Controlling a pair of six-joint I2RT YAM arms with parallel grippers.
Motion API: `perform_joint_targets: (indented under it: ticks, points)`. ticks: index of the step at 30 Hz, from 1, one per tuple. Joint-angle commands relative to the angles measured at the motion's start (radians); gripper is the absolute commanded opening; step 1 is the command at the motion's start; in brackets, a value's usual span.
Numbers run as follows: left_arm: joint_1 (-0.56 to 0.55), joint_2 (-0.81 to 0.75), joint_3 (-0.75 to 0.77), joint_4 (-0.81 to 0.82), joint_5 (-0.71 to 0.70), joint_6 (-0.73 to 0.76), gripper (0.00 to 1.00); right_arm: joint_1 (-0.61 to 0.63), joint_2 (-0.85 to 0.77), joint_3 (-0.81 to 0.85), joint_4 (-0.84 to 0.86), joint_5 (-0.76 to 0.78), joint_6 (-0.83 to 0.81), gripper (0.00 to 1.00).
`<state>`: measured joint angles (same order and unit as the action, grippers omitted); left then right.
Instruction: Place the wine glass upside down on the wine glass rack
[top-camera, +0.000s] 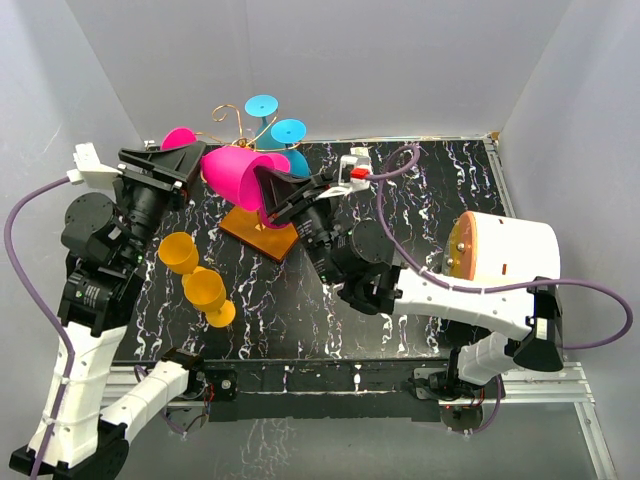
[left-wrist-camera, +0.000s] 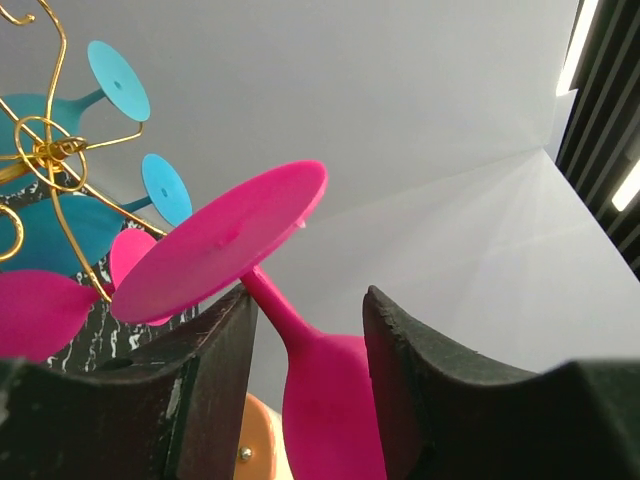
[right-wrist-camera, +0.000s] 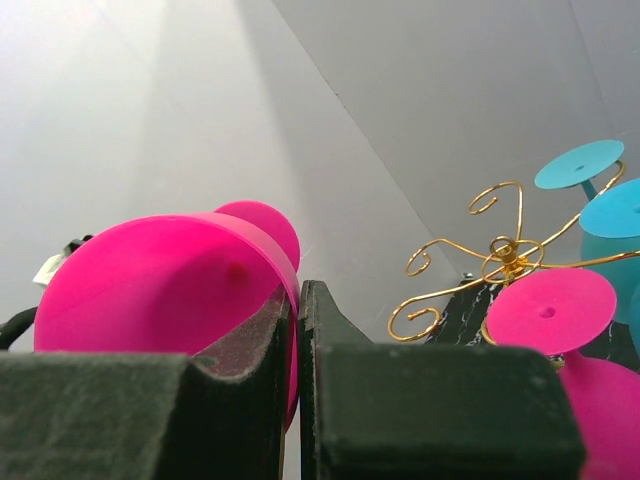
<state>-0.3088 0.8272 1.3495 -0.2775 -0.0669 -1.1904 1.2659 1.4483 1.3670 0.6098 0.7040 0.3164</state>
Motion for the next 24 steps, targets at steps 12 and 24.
perform_joint_targets:
  ticks: [12, 24]
  points:
    - [0.005, -0.043, -0.105, 0.247, -0.119, -0.068, 0.00, 0.004, -0.075, -0.108, 0.102, -0.121, 0.048, 0.00]
    - [0.004, -0.061, -0.117, 0.295, -0.134, 0.066, 0.00, 0.004, -0.142, -0.165, -0.023, -0.041, 0.041, 0.38]
